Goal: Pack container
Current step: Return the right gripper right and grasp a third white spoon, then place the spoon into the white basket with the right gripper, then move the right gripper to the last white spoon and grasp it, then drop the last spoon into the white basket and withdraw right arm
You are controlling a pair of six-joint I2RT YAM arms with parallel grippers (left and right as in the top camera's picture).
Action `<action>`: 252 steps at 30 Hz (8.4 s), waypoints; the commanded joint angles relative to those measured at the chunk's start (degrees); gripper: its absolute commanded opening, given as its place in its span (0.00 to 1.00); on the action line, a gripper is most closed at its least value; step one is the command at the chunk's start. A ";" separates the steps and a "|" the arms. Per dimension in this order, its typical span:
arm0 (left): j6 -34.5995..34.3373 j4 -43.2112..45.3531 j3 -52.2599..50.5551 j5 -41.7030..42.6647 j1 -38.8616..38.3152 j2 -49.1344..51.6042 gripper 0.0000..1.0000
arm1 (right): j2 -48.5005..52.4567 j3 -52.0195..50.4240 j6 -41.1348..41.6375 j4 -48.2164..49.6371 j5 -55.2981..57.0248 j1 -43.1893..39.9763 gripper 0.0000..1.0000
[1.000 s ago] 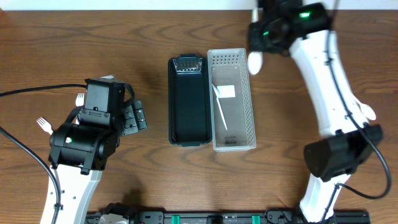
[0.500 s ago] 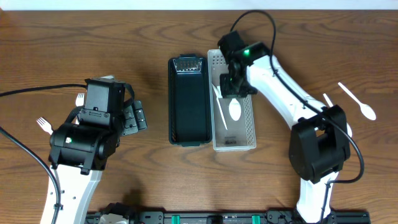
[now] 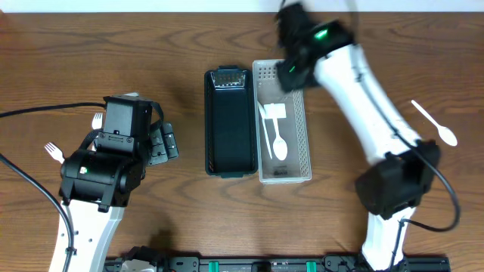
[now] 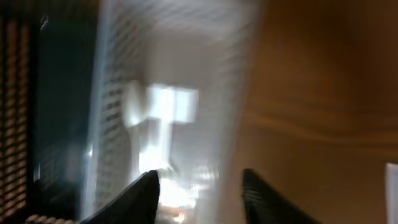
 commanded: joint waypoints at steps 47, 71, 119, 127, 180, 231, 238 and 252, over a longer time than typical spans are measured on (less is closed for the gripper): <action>-0.52 1.03 0.90 -0.66 0.13 2.47 0.94 | -9.55 -42.32 -48.24 15.85 -2.69 -43.89 0.91; -0.55 1.01 0.90 -0.61 0.13 2.47 0.94 | 1.60 -42.36 -42.66 21.68 -2.67 -47.65 0.80; -0.55 0.42 0.90 -0.61 0.13 2.47 0.94 | -9.68 -14.91 -8.02 9.92 -6.64 -22.03 0.01; -0.55 0.42 0.90 -0.61 0.13 2.47 0.95 | -10.47 -13.55 9.31 10.08 -6.54 -5.95 0.01; -0.55 0.22 0.90 -0.63 0.13 2.47 0.95 | 10.51 8.02 -46.80 0.37 -7.89 -47.91 0.79; -0.55 0.90 0.90 -0.63 0.13 2.47 0.95 | 24.15 -5.51 -37.38 6.27 -3.82 -50.38 0.01; -0.55 0.87 0.90 -0.63 0.13 2.47 0.95 | 18.71 -3.32 -28.39 5.09 -7.04 -44.76 0.01; -0.55 0.85 0.90 -0.63 0.13 2.47 0.95 | -5.44 0.35 -4.61 7.10 -12.79 -17.18 0.01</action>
